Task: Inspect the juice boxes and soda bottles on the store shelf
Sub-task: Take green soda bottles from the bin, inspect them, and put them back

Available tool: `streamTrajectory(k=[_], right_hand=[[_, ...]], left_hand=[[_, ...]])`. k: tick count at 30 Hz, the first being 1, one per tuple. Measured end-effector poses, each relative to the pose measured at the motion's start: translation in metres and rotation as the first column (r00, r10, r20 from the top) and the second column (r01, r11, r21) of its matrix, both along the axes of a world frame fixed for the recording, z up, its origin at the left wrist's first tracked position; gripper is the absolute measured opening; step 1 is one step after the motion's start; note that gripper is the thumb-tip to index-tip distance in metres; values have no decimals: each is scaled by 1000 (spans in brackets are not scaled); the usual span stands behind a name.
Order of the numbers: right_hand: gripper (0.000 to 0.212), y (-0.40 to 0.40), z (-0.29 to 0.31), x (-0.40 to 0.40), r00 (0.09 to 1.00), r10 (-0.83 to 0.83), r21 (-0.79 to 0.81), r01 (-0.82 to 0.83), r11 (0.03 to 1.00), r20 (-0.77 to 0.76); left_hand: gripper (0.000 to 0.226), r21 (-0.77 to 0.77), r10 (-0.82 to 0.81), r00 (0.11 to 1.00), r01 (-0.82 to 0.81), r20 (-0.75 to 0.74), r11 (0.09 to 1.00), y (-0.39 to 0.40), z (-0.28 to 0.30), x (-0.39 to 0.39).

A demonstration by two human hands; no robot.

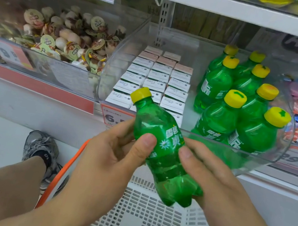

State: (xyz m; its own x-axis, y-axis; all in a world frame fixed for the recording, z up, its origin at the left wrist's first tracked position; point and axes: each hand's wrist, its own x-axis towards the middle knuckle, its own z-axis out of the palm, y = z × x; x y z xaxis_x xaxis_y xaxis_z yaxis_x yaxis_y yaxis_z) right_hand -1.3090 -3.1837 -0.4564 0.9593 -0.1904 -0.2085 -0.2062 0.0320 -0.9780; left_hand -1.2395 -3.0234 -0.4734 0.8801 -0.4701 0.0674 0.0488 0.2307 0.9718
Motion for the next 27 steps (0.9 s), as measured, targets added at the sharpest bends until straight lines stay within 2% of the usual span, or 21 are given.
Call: streamTrajectory(k=[2, 4, 6, 9, 12, 14, 19, 24, 27], right_hand=[[14, 3, 1, 4, 1000, -5, 76, 4, 997, 11], [21, 6, -2, 4, 1000, -10, 161, 12, 987, -16], [32, 8, -4, 3, 995, 75, 218, -61, 974, -59], [46, 8, -5, 0, 993, 100, 179, -87, 980, -68], [57, 5, -5, -2, 999, -1, 71, 4, 997, -43], [61, 4, -7, -3, 999, -32, 22, 33, 999, -35], [52, 4, -10, -4, 1000, -17, -135, 20, 991, 17], [47, 2, -4, -2, 1000, 8, -107, -8, 994, -6], [47, 5, -5, -1, 999, -34, -101, 36, 994, 18]], left_hand=[[41, -24, 50, 999, -50, -19, 998, 0, -2, 2], [38, -27, 74, 996, -75, -53, 997, -1, -6, 2], [34, -21, 74, 991, -77, -112, 997, -2, -8, 1], [38, 32, 51, 995, -48, -92, 998, -1, -7, 1], [37, 64, 4, 999, -1, -46, 998, 0, -5, 1], [38, 60, -30, 996, 35, -78, 998, -1, -5, 0], [39, 50, -45, 997, 48, -62, 998, 0, -5, 0], [43, -12, -17, 992, 16, -126, 1000, -1, -8, 0], [47, 26, 13, 990, -9, -141, 1000, -2, -9, -2]])
